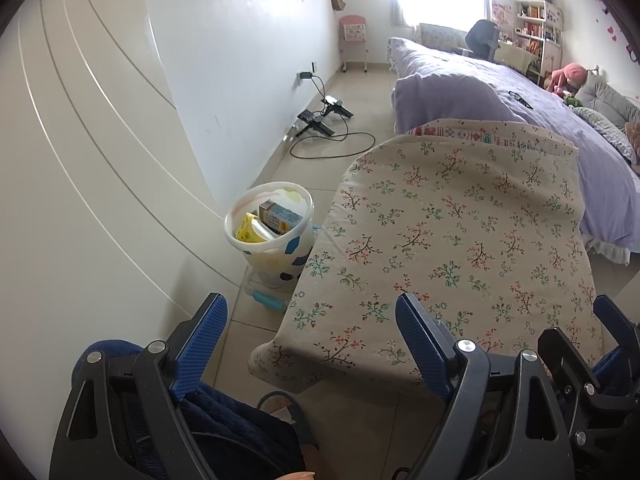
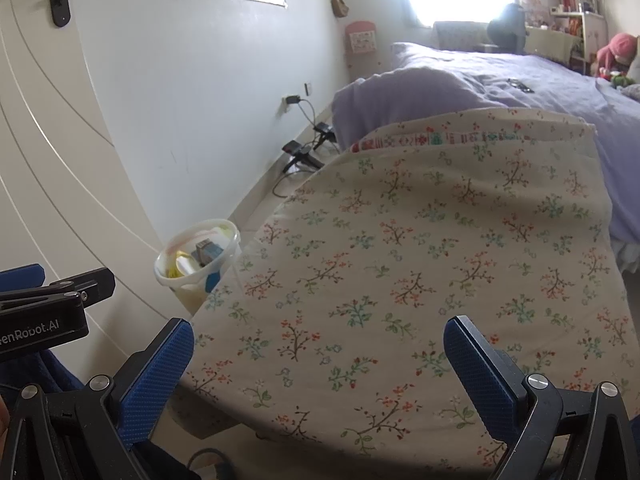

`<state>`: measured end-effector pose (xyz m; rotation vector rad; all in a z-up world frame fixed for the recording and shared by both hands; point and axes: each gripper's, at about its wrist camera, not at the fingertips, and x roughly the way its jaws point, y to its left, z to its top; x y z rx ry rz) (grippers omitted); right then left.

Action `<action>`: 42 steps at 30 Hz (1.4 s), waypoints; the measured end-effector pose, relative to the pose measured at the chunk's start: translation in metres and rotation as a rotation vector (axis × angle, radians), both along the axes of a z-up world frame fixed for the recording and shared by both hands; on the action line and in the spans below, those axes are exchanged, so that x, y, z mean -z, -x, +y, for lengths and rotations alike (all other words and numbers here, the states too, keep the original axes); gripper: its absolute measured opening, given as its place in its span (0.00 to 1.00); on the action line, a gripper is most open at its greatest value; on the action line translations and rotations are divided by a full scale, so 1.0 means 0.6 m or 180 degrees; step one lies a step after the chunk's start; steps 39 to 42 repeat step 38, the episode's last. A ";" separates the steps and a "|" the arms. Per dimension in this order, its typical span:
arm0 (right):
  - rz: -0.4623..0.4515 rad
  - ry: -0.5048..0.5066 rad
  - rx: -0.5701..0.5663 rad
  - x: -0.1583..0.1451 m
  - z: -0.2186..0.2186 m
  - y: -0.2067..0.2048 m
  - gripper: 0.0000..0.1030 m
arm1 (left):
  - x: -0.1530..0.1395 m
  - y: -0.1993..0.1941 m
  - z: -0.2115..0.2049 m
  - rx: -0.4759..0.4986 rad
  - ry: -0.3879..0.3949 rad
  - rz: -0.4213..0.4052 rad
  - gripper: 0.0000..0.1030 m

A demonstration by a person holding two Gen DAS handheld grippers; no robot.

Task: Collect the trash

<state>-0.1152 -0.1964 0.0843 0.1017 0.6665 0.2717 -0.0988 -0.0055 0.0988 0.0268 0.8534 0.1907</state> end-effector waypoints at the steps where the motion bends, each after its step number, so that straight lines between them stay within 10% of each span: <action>1: 0.0004 0.0004 0.0002 0.001 0.001 0.000 1.00 | 0.000 0.000 0.000 0.0004 -0.0002 0.0002 0.86; 42: 0.0026 0.0001 0.0047 0.008 0.009 -0.002 1.00 | 0.007 -0.004 0.014 -0.0084 -0.0003 -0.0014 0.86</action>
